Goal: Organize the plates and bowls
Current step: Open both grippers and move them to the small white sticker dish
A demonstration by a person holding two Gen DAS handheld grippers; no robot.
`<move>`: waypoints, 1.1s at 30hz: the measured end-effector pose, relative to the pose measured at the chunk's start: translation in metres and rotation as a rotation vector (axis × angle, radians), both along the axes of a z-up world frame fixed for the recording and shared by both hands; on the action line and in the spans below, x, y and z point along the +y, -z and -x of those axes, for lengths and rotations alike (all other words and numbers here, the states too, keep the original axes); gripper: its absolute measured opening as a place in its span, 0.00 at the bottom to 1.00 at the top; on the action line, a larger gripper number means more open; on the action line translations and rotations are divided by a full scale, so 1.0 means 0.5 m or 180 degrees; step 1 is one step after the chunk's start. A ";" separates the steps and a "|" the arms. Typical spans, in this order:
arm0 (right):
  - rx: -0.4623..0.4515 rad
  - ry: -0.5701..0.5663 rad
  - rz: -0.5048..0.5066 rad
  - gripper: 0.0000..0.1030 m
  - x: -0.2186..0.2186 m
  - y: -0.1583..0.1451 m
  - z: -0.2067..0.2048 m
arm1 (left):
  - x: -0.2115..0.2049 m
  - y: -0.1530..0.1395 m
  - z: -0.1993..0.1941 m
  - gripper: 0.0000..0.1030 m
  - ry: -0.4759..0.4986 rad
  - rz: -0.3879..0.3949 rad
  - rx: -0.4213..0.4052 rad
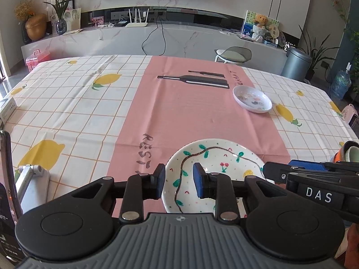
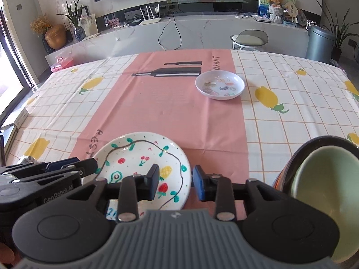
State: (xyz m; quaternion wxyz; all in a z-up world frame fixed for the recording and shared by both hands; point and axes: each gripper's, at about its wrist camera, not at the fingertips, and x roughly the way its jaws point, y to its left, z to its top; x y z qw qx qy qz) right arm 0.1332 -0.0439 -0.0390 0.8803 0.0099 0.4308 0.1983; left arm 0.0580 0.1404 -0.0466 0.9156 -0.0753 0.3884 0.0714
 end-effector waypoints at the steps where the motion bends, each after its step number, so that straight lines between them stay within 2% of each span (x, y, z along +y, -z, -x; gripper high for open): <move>1: -0.0031 0.0012 -0.0018 0.45 -0.003 -0.009 0.000 | 0.000 -0.008 -0.005 0.34 0.0008 0.0019 -0.0018; 5: -0.0089 0.0045 -0.0066 0.48 -0.018 -0.045 -0.015 | 0.003 -0.036 -0.028 0.37 0.0037 0.0150 -0.0073; 8: 0.0020 0.0107 -0.0164 0.50 -0.037 -0.065 -0.044 | 0.000 -0.054 -0.052 0.37 0.0076 0.0229 -0.0099; 10: 0.0081 0.0173 -0.0232 0.59 -0.050 -0.076 -0.066 | -0.002 -0.064 -0.070 0.37 0.0108 0.0282 -0.0114; 15: 0.0098 0.0337 -0.0310 0.59 -0.075 -0.097 -0.121 | 0.003 -0.076 -0.122 0.37 0.0191 0.0573 -0.0108; 19: 0.0125 0.0401 -0.0306 0.59 -0.084 -0.105 -0.164 | 0.018 -0.070 -0.162 0.39 0.0145 0.0815 -0.0079; 21: 0.0141 0.0411 -0.0304 0.60 -0.086 -0.105 -0.187 | 0.024 -0.066 -0.181 0.44 0.0122 0.0874 -0.0065; 27: 0.0242 0.0438 -0.0286 0.60 -0.080 -0.092 -0.256 | 0.037 -0.051 -0.239 0.45 0.0109 0.1105 -0.0007; 33: 0.0523 0.0475 -0.0365 0.59 -0.073 -0.052 -0.329 | 0.057 -0.021 -0.307 0.45 0.0010 0.1312 0.0086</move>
